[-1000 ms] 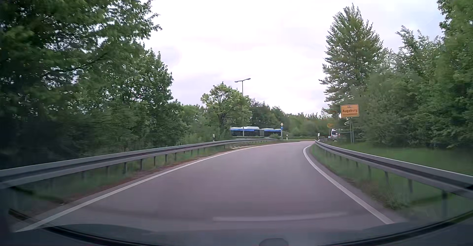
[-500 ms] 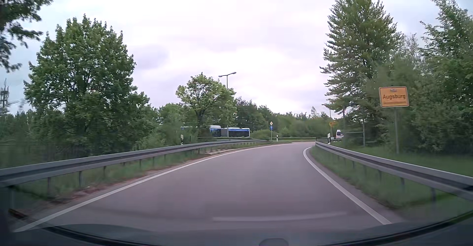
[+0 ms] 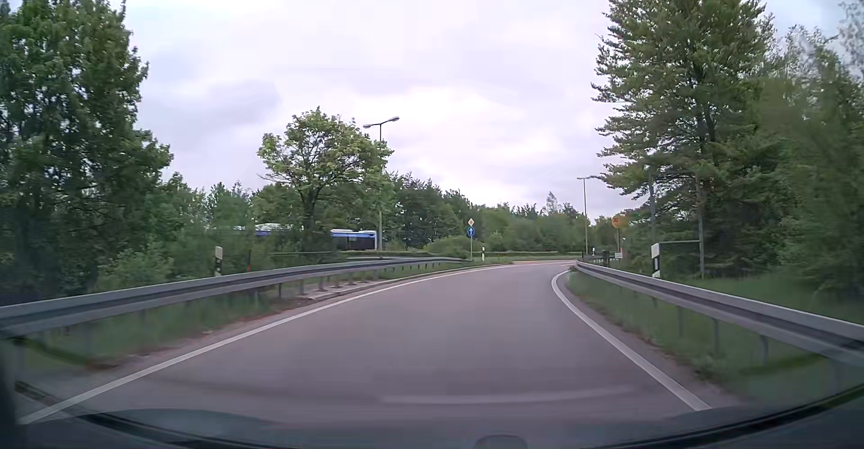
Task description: Follow the waypoints while adhering to traffic rules and regulations
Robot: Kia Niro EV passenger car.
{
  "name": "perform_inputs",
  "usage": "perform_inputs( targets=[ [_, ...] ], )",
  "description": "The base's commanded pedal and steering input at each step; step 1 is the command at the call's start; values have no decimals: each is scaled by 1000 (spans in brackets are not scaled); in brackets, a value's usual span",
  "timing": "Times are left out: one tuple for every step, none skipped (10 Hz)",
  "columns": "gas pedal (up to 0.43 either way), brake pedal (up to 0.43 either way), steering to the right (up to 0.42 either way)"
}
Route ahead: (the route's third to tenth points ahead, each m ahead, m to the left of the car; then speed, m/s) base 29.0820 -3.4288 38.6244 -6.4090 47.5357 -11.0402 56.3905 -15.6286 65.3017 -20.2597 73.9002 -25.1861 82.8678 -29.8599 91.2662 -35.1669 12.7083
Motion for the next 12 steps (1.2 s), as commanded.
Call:
perform_inputs(
  targets=[
    [138,0,39],
    [138,0,39],
    [138,0,39],
    [138,0,39],
    [138,0,39],
    [138,0,39],
    [138,0,39],
    [138,0,39],
    [138,0,39],
    [138,0,39],
    [138,0,39],
    [138,0,39]
  ],
)
